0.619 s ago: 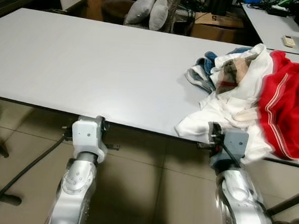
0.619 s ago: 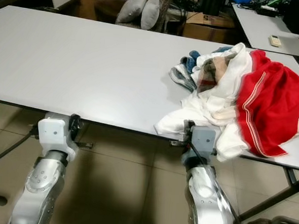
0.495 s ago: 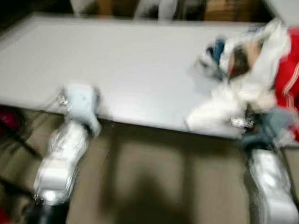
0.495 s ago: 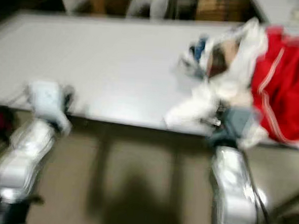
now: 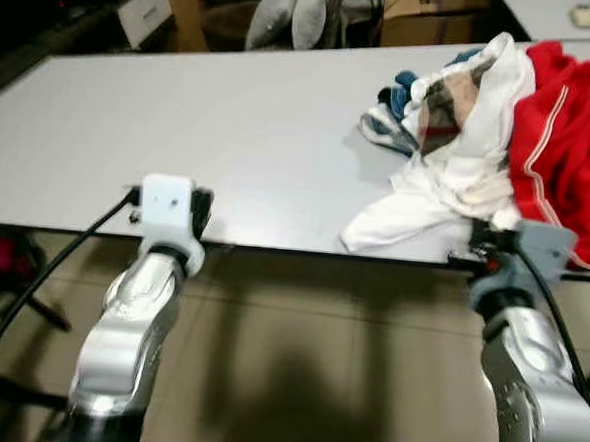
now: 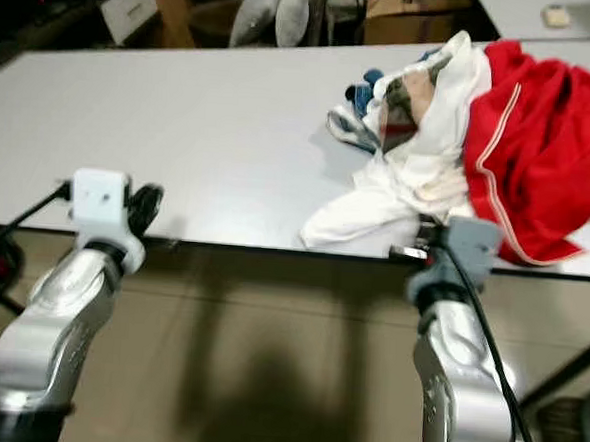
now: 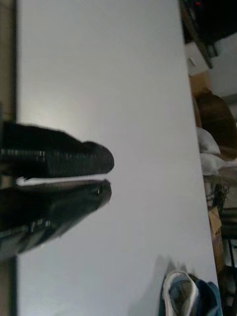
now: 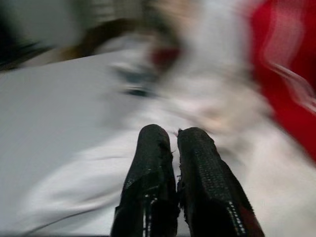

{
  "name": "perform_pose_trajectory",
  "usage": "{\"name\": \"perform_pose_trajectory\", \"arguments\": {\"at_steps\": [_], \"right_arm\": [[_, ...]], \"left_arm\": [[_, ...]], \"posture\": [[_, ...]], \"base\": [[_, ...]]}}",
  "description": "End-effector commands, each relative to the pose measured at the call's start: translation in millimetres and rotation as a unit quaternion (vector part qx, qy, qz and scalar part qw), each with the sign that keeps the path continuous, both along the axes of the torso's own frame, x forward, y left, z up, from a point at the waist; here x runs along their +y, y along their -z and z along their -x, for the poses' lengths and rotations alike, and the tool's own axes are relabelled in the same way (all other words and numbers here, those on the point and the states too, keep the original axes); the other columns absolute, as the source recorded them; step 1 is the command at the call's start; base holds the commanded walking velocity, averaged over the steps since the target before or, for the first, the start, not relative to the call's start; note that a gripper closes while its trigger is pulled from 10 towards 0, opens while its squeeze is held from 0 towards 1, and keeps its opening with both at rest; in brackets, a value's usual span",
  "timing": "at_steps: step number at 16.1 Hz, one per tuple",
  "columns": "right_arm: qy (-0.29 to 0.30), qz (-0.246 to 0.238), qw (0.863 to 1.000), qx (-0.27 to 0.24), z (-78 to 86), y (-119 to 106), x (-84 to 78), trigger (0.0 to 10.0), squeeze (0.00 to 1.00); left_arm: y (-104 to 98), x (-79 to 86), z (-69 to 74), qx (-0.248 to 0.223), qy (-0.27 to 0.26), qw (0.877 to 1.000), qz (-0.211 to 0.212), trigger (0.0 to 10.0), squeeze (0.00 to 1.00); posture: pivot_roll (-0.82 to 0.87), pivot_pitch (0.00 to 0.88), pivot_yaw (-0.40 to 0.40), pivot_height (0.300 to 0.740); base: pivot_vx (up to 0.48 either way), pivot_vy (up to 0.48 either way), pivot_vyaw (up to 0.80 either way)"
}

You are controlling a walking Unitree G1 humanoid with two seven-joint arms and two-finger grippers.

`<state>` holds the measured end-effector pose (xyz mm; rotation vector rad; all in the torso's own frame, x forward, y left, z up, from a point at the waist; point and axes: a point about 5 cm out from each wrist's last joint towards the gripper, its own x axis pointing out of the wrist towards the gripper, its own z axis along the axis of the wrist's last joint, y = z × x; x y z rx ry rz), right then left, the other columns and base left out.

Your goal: Hang hanger

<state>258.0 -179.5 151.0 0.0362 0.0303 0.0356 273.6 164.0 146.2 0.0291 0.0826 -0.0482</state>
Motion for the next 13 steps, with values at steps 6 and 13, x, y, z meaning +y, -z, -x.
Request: {"name": "perform_pose_trajectory", "arguments": {"at_steps": [6, 13], "right_arm": [[-0.121, 0.044, 0.992, 0.015, -8.4, 2.4, 32.3, 10.0, 1.0], [-0.121, 0.046, 0.992, -0.008, 6.2, 2.6, 37.0, 10.0, 1.0]], "left_arm": [[-15.4, 8.6, 21.2, -0.036, -0.004, 0.999, -0.023, 10.0, 1.0], [-20.2, -3.4, 13.8, -0.048, 0.024, 0.999, -0.005, 10.0, 1.0]], "posture": [[-0.08, 0.059, 0.031, 0.74], [-0.11, 0.068, 0.096, 0.74]], "base": [[0.0, 0.0, 0.0], [0.0, 0.0, 0.34]]}}
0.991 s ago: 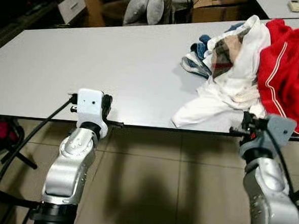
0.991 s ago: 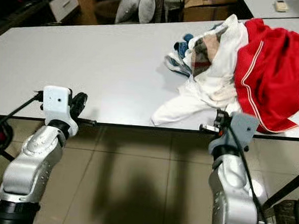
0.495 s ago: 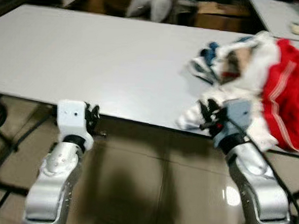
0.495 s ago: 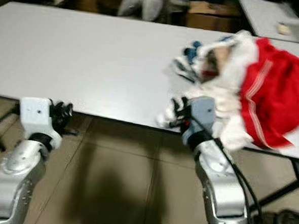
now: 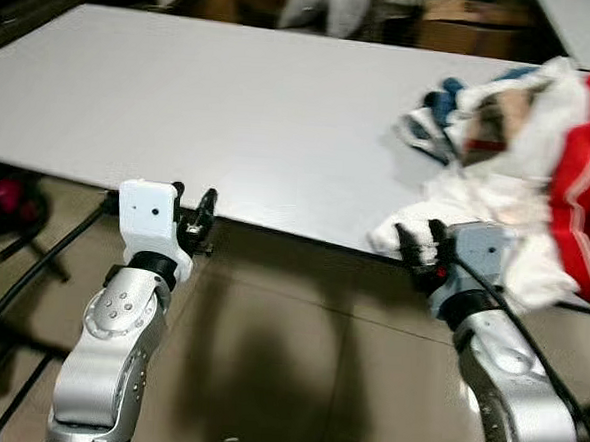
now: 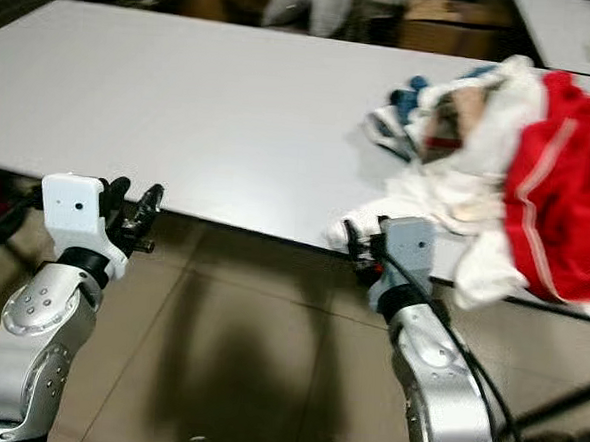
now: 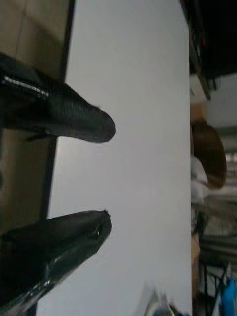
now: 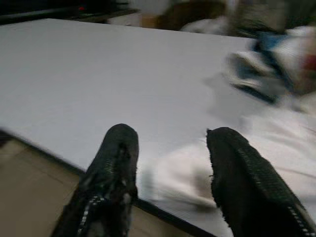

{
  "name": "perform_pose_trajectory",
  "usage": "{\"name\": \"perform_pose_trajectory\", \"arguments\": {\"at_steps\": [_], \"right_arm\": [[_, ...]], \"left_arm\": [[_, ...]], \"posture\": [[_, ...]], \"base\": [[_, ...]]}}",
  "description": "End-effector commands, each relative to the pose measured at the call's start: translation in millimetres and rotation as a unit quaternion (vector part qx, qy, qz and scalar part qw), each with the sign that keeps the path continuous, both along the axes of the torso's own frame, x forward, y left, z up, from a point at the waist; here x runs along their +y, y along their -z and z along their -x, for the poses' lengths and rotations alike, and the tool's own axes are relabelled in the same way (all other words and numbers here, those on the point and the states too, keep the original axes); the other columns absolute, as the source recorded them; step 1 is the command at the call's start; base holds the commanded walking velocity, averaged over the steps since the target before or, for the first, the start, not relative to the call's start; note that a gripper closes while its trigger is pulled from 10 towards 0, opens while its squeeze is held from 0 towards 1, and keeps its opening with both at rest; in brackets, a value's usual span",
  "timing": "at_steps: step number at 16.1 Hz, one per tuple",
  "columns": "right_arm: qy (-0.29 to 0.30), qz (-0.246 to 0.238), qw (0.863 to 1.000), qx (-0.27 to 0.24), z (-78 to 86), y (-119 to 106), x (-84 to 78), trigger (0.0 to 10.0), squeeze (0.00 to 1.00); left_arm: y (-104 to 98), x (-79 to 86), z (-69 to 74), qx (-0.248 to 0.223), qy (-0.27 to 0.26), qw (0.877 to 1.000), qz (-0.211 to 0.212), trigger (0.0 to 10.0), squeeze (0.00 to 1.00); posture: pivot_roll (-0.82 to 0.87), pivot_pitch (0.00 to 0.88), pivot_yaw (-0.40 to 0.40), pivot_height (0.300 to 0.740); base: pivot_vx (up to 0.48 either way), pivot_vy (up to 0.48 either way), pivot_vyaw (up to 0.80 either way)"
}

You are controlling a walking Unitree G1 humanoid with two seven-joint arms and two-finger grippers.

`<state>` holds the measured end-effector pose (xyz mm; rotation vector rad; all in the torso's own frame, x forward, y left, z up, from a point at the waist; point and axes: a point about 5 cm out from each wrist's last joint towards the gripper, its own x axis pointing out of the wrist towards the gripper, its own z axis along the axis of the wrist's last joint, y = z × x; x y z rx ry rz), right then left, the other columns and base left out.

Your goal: Hang hanger

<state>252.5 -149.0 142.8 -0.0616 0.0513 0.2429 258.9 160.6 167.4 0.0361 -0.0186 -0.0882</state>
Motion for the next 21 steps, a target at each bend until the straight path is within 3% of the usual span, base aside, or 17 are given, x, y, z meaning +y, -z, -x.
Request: {"name": "perform_pose_trajectory", "arguments": {"at_steps": [1, 3, 4, 5, 8, 11, 21], "right_arm": [[-0.023, -0.003, 1.0, -0.019, 0.0, -7.0, 8.8, 10.0, 1.0], [-0.025, -0.022, 0.999, -0.016, -0.9, -8.5, 11.5, 10.0, 1.0], [-0.033, -0.034, 0.999, -0.007, -0.4, -7.0, 13.9, 10.0, 1.0], [-0.046, -0.041, 0.998, 0.007, 0.7, -4.0, 17.7, 10.0, 1.0], [-0.061, -0.03, 0.998, 0.002, -0.5, -3.5, 23.4, 10.0, 1.0], [-0.075, -0.03, 0.997, 0.003, -3.6, -3.2, 29.3, 10.0, 1.0], [-0.101, -0.006, 0.995, -0.018, -12.3, -5.3, 36.5, 10.0, 1.0]], "left_arm": [[-0.1, -0.9, -1.7, -0.003, 0.001, 1.0, -0.012, 10.0, 1.0], [-1.5, -2.1, -1.6, -0.008, -0.001, 1.0, -0.021, 10.0, 1.0], [-1.0, -1.7, -1.3, -0.005, -0.007, 1.0, -0.021, 10.0, 0.76], [1.1, -0.3, -1.1, 0.003, -0.015, 1.0, -0.023, 10.0, 0.0], [1.1, 0.4, -0.8, -0.004, -0.014, 0.999, -0.046, 10.0, 0.0], [0.4, -2.6, 1.9, -0.003, 0.01, 0.999, -0.035, 10.0, 0.0], [-2.5, 3.0, 4.5, -0.008, -0.015, 0.999, -0.033, 10.0, 0.0]], "posture": [[-0.1, 0.067, 0.095, 0.74], [-0.1, 0.067, 0.093, 0.74], [-0.1, 0.068, 0.092, 0.74], [-0.09, 0.07, 0.091, 0.74], [-0.08, 0.069, 0.089, 0.74], [-0.08, 0.063, 0.076, 0.74], [-0.05, 0.059, 0.042, 0.74]], "base": [[0.0, 0.0, 0.8], [0.0, 0.0, 0.8], [0.0, 0.0, 0.8], [0.0, 0.0, 0.8], [0.0, 0.0, 0.8], [0.081, 0.0, 0.8], [0.375, 0.0, 0.8]]}}
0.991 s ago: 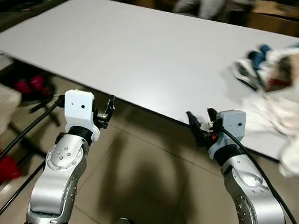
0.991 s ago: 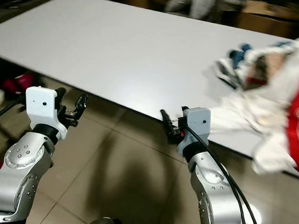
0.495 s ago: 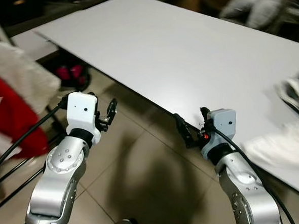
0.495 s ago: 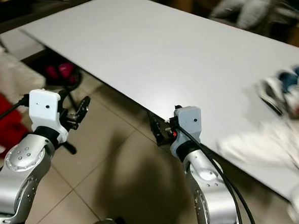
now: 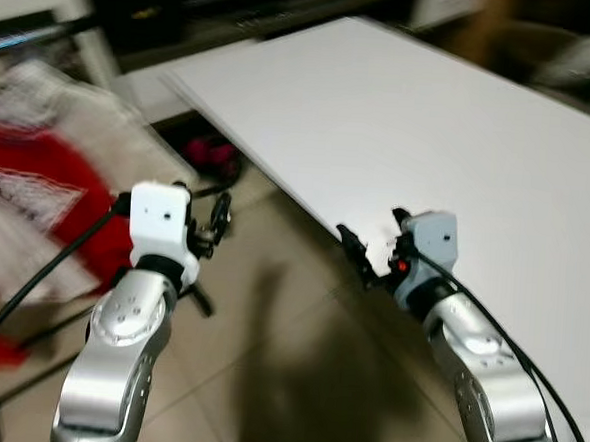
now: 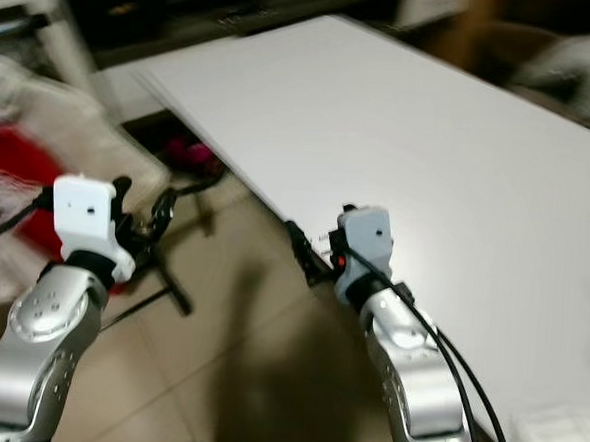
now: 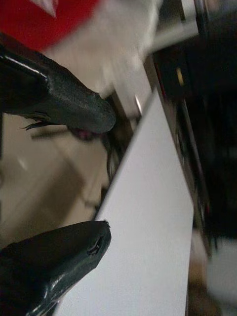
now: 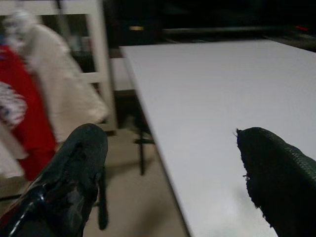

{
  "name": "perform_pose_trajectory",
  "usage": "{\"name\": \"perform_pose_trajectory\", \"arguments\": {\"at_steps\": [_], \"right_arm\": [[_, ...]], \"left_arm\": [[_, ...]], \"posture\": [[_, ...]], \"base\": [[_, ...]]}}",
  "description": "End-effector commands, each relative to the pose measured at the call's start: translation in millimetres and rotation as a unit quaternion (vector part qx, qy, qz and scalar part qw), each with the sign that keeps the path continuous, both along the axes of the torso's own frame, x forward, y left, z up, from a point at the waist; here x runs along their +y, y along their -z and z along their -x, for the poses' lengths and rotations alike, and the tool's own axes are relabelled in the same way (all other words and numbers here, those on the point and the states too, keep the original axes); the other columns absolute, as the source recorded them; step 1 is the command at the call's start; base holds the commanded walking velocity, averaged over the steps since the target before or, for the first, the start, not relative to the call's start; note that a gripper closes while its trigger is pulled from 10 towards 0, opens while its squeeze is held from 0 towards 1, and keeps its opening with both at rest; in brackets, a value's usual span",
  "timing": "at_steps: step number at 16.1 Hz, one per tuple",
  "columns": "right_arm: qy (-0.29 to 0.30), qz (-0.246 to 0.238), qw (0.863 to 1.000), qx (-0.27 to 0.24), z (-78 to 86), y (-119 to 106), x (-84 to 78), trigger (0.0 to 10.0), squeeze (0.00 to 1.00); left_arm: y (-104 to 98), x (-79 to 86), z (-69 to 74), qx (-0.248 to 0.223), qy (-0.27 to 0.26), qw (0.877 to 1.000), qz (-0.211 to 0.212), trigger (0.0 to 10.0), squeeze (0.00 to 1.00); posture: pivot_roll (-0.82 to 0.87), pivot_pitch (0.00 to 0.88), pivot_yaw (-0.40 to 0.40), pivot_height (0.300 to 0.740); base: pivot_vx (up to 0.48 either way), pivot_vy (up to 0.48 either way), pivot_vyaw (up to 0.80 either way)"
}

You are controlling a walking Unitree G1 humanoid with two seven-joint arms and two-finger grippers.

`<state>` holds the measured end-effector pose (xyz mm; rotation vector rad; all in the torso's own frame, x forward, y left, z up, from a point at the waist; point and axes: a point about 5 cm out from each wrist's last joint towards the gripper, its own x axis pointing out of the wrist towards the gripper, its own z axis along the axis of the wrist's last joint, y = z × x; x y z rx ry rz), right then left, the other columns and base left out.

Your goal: Hang hanger

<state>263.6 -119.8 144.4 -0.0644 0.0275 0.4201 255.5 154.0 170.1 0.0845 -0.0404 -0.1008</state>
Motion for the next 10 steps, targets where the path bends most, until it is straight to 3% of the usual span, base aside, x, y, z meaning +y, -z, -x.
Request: {"name": "perform_pose_trajectory", "arguments": {"at_steps": [1, 10], "right_arm": [[-0.011, 0.005, 1.0, -0.016, -2.1, -3.8, 6.6, 10.0, 1.0], [-0.047, -0.002, 0.998, -0.046, 4.1, -8.3, 9.8, 10.0, 1.0]], "left_arm": [[-0.3, 10.0, 1.3, 0.003, -0.022, 1.0, -0.01, 10.0, 0.0], [0.2, 11.7, 6.5, 0.007, -0.02, 1.0, -0.017, 10.0, 0.0]], "posture": [[-0.04, 0.059, 0.042, 0.74], [-0.02, 0.039, 0.049, 0.74]], "base": [[0.364, 0.0, 0.8], [0.338, 0.0, 0.8]]}}
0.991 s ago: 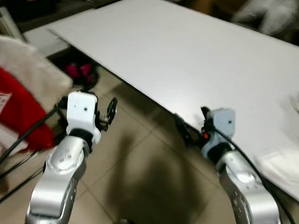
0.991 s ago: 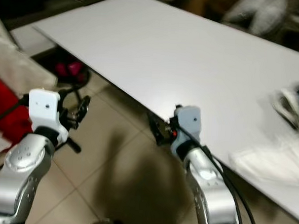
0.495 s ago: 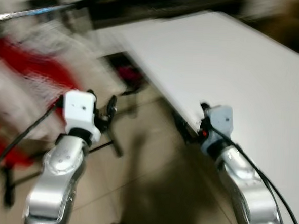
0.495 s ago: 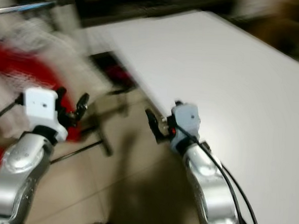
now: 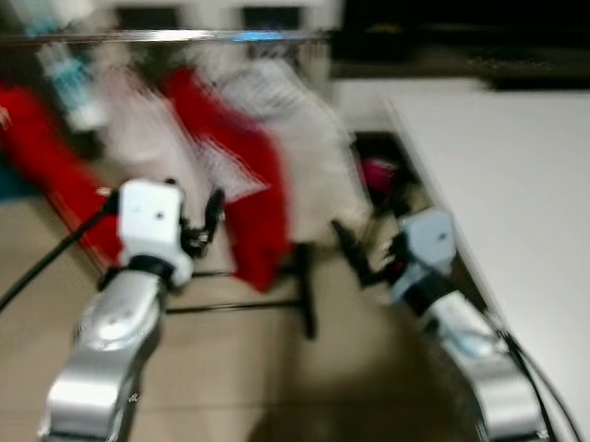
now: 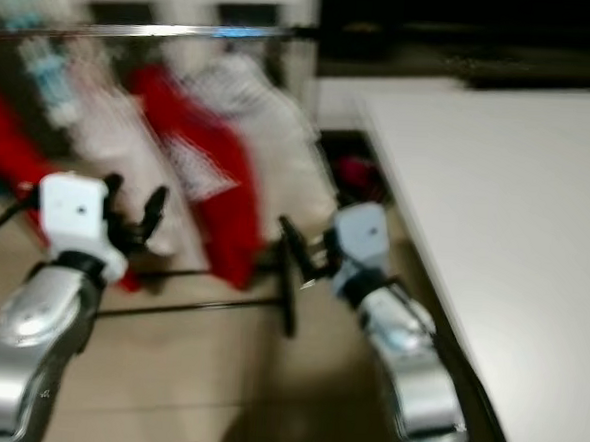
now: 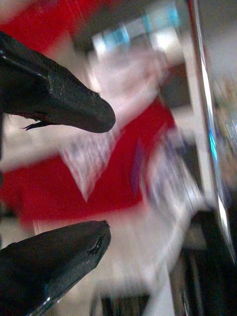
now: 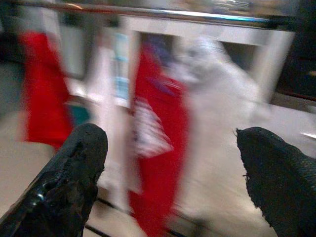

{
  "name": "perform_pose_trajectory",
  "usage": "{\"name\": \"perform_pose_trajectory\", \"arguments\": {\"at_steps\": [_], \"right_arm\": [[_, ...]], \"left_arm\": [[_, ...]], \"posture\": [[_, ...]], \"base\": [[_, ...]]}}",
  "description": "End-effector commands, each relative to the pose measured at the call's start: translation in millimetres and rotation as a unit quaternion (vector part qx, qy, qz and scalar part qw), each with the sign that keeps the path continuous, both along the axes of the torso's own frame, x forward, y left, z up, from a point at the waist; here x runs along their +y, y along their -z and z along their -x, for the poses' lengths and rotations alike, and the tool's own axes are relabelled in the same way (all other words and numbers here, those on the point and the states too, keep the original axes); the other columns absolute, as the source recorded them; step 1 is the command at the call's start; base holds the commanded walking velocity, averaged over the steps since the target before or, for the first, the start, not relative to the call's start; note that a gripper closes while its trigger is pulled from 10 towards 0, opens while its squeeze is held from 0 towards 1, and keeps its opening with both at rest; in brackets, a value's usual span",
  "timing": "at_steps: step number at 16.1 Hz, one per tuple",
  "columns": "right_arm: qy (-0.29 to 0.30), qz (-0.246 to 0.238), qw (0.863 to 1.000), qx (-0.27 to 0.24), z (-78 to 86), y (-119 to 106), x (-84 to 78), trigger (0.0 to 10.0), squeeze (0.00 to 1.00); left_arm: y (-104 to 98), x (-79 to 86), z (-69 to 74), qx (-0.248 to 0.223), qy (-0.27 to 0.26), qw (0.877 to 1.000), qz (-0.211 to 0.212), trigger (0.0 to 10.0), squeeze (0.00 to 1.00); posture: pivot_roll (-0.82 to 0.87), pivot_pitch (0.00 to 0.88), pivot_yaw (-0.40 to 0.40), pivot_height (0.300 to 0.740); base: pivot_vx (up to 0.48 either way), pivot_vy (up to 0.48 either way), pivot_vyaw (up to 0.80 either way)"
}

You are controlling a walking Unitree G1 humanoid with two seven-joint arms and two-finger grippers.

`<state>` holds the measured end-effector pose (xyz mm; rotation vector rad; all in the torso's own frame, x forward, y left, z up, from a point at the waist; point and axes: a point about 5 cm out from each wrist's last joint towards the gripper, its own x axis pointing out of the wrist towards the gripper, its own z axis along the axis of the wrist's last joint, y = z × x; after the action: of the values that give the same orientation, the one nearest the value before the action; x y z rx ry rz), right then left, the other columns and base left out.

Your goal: Hang hanger

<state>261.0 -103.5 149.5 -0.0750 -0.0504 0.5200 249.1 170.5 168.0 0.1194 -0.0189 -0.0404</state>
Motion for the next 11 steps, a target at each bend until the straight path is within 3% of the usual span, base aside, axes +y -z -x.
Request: {"name": "perform_pose_trajectory", "arguments": {"at_steps": [1, 5, 6, 8, 11], "right_arm": [[0.006, -0.002, 1.0, -0.01, 2.0, -3.6, -7.0, 10.0, 1.0], [0.044, -0.072, 0.996, 0.019, 1.2, -7.0, -13.4, 10.0, 1.0], [0.067, -0.015, 0.998, 0.013, -1.9, -4.3, -15.4, 10.0, 1.0], [0.08, 0.01, 0.997, -0.012, -3.5, -5.2, -17.0, 10.0, 1.0], [0.109, -0.005, 0.994, -0.011, -5.7, -7.6, -21.7, 10.0, 1.0]], "left_arm": [[-1.8, -4.7, 0.4, -0.002, 0.011, 1.0, 0.0, 10.0, 0.0], [-4.1, -4.5, 0.4, -0.009, 0.013, 1.0, 0.002, 10.0, 0.0], [-3.9, -4.0, 0.5, -0.008, 0.013, 1.0, 0.002, 10.0, 0.0], [-4.0, -4.0, 0.4, -0.007, 0.013, 1.0, 0.002, 10.0, 0.0], [-5.2, -4.2, -0.9, -0.01, 0.014, 1.0, 0.001, 10.0, 0.0]], "posture": [[-0.02, 0.037, 0.05, 0.74], [-0.02, 0.03, 0.048, 0.74], [-0.02, 0.029, 0.05, 0.74], [-0.02, 0.029, 0.05, 0.74], [-0.03, 0.029, 0.053, 0.74]], "base": [[0.322, 0.0, 0.8], [0.327, 0.0, 0.8], [0.345, 0.0, 0.0], [0.347, 0.0, 0.0], [0.358, 0.0, 0.0]]}}
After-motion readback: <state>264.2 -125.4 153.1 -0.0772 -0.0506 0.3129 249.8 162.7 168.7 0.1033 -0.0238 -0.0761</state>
